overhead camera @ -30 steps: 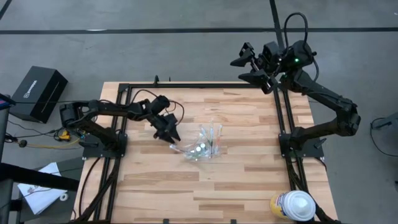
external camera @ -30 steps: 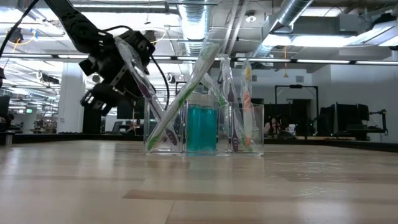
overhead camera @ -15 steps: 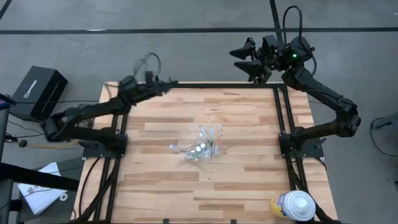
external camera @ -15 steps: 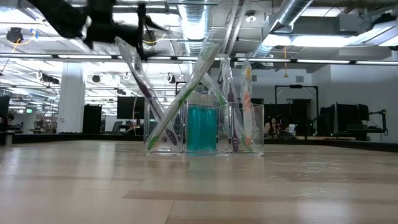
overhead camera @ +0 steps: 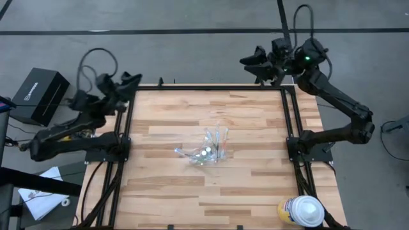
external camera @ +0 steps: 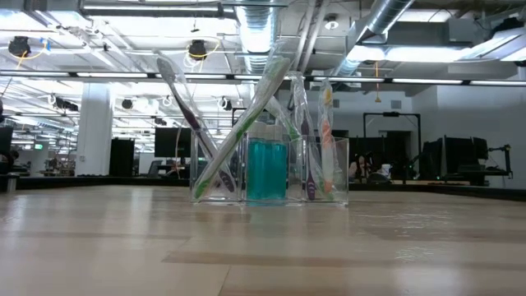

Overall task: Pick & Place toothbrushing station
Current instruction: Return to Home Position

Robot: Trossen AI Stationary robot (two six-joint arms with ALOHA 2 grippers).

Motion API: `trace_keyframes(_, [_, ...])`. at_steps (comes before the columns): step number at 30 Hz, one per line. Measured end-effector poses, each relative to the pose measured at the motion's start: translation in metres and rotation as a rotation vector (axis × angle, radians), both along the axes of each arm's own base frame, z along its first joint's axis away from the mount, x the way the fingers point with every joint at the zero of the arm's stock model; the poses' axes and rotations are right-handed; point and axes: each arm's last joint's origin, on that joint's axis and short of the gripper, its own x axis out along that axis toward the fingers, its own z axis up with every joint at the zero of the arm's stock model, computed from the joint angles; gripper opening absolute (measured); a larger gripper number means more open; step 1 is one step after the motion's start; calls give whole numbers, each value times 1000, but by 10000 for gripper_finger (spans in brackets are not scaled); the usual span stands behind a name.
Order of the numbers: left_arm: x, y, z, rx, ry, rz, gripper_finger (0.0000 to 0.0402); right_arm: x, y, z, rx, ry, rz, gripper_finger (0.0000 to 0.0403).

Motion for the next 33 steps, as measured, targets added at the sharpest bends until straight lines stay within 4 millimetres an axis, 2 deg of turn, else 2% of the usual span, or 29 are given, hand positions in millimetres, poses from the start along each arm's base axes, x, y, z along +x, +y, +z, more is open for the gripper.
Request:
trace_keyframes(3, [-11, -6, 5, 25, -37, -18, 104, 8, -5, -14, 109, 113, 45, 190])
trace_keyframes(5, [-16, -10, 7, -8, -72, -104, 102, 13, -9, -19, 171, 136, 60, 188])
trace_keyframes(7, [-21, -14, 8, 16, -73, -190, 102, 13, -2, -11, 114, 77, 101, 187])
trace_keyframes(9, [-26, -23, 9, 231, -14, -265, 102, 6, 14, 3, -40, -19, 177, 188])
trace_keyframes(11, [-34, -30, 9, 353, 14, -342, 102, -11, 34, 16, -148, -79, 218, 190])
trace_keyframes(13, [-45, -35, 8, 343, 36, -356, 102, -31, 49, 22, -186, -76, 178, 191])
trace_keyframes(18, [-82, -53, -5, 347, 104, -322, 102, -99, 88, 19, -216, 12, -131, 190])
trace_keyframes(22, [-114, -69, -18, 375, 105, -283, 102, -146, 116, 14, -284, -49, -193, 187])
trace_keyframes(25, [-123, -73, -27, 359, 153, -275, 102, -165, 124, -3, -271, -48, -215, 188])
trace_keyframes(27, [-119, -72, -32, 320, 231, -322, 102, -175, 128, -18, -248, -52, -238, 189])
trace_keyframes(29, [-117, -71, -28, 318, 231, -319, 102, -185, 132, -32, -233, -62, -251, 191])
trace_keyframes(33, [-113, -68, -34, 274, 261, -300, 102, -201, 138, -68, -224, -63, -278, 191])
